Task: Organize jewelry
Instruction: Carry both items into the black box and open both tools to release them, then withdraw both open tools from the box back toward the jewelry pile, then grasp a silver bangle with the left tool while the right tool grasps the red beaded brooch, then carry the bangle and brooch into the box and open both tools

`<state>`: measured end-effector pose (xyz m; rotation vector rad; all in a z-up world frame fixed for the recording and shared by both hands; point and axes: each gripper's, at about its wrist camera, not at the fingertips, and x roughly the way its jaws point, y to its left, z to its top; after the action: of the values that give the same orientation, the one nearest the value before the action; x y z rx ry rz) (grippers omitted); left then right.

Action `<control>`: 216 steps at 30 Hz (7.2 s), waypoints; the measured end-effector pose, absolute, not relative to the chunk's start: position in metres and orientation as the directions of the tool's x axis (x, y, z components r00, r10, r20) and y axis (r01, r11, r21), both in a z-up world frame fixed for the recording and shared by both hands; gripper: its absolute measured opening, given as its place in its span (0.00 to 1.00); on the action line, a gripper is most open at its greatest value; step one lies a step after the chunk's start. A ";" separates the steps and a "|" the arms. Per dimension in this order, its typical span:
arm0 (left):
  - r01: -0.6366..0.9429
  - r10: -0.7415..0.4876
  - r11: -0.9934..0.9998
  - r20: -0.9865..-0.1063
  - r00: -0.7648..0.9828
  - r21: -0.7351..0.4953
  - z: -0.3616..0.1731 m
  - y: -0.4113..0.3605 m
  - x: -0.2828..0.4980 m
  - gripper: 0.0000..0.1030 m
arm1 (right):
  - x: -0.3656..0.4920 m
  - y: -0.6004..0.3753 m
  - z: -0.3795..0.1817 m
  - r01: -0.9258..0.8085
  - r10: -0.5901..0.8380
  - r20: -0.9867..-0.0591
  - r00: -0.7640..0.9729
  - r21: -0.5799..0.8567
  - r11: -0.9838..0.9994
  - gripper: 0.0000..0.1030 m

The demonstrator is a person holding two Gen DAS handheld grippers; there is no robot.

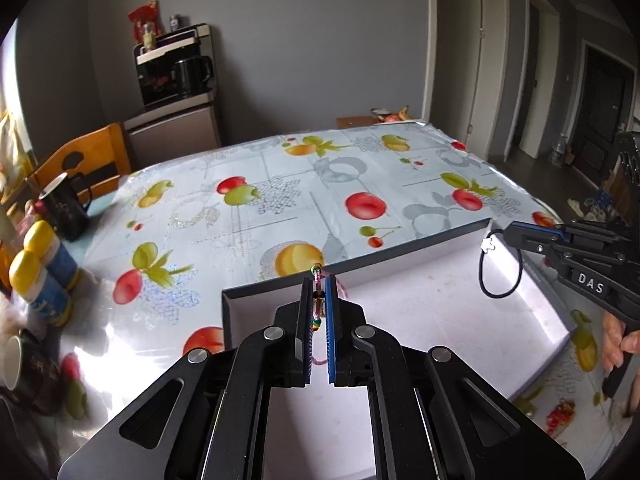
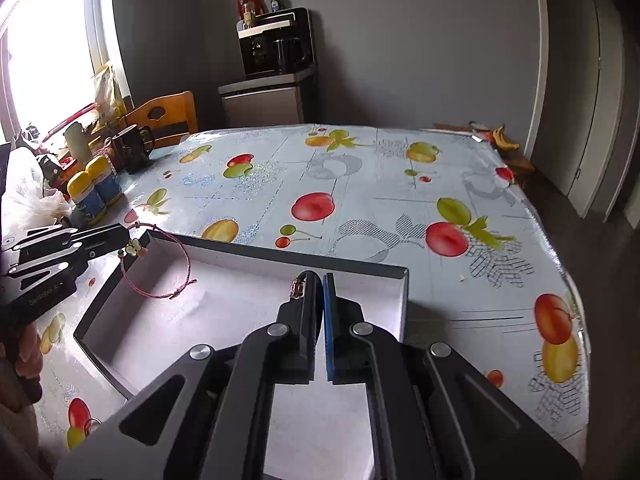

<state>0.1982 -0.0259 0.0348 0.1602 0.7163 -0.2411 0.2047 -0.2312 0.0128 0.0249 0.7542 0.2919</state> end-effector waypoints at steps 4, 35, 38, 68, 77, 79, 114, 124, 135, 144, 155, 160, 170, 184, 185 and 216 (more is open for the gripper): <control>0.232 -0.151 0.972 -0.695 0.703 0.024 0.012 -0.012 0.208 0.06 | 0.206 -0.229 -0.002 -0.223 0.240 -0.690 0.683 0.116 0.968 0.03; 0.219 -0.115 0.972 -0.634 0.765 0.089 0.005 -0.015 0.192 0.82 | 0.189 -0.250 0.013 -0.158 0.204 -0.601 0.773 0.128 0.979 0.93; 0.222 -0.132 0.973 -0.637 0.760 0.064 0.010 -0.014 0.187 0.88 | 0.182 -0.255 0.017 -0.155 0.231 -0.633 0.739 0.174 0.973 0.95; 0.364 -0.175 0.922 -0.703 0.689 0.128 -0.002 0.008 0.024 0.94 | 0.023 -0.263 0.018 -0.311 0.239 -0.672 0.701 0.013 0.950 0.95; 0.394 -0.181 0.911 -0.741 0.647 0.121 -0.023 0.001 0.015 0.94 | 0.018 -0.265 -0.012 -0.314 0.217 -0.732 0.646 0.004 0.949 0.95; 0.398 -0.184 0.911 -0.753 0.632 0.112 -0.027 0.001 0.016 0.94 | 0.019 -0.266 -0.016 -0.315 0.221 -0.739 0.637 0.012 0.949 0.95; 0.469 -0.251 0.881 -0.768 0.589 0.072 -0.042 -0.012 0.016 0.78 | 0.023 -0.240 -0.036 -0.403 0.247 -0.776 0.581 -0.011 0.915 0.54; 0.477 -0.276 0.877 -0.762 0.586 0.050 -0.041 -0.011 0.016 0.52 | 0.027 -0.232 -0.040 -0.413 0.241 -0.778 0.580 -0.025 0.910 0.40; 0.465 -0.251 0.881 -0.755 0.606 0.081 -0.041 -0.011 0.014 0.51 | 0.024 -0.236 -0.036 -0.400 0.255 -0.753 0.607 -0.012 0.916 0.20; 0.461 -0.234 0.881 -0.751 0.617 0.105 -0.038 -0.011 0.011 0.51 | 0.019 -0.240 -0.017 -0.405 0.279 -0.717 0.638 -0.004 0.914 0.20; 0.433 -0.254 0.895 -0.678 0.690 0.106 0.020 0.003 0.015 0.51 | 0.028 -0.244 0.037 -0.412 0.315 -0.638 0.702 -0.003 0.911 0.20; 0.426 -0.262 0.899 -0.659 0.705 0.099 0.041 -0.001 0.043 0.51 | 0.047 -0.246 0.060 -0.401 0.320 -0.603 0.731 0.000 0.916 0.20; 0.380 -0.232 0.921 -0.671 0.705 0.080 0.044 -0.011 0.102 0.51 | 0.096 -0.243 0.063 -0.371 0.310 -0.612 0.728 0.029 0.928 0.20; 0.320 -0.181 0.947 -0.785 0.593 0.024 -0.008 -0.013 0.155 0.51 | 0.138 -0.228 -0.001 -0.337 0.273 -0.743 0.612 0.067 0.939 0.20; 0.319 -0.180 0.948 -0.788 0.588 0.022 -0.010 -0.013 0.155 0.51 | 0.139 -0.228 -0.004 -0.336 0.274 -0.748 0.604 0.073 0.939 0.20; 0.341 -0.224 0.940 -0.750 0.622 0.002 0.007 -0.005 0.124 0.71 | 0.117 -0.234 0.015 -0.342 0.278 -0.711 0.646 0.057 0.938 0.55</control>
<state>0.1237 -0.0050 0.0066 0.1494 0.8393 -0.3254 0.1171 -0.2337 0.0151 -0.0853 0.7935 0.3532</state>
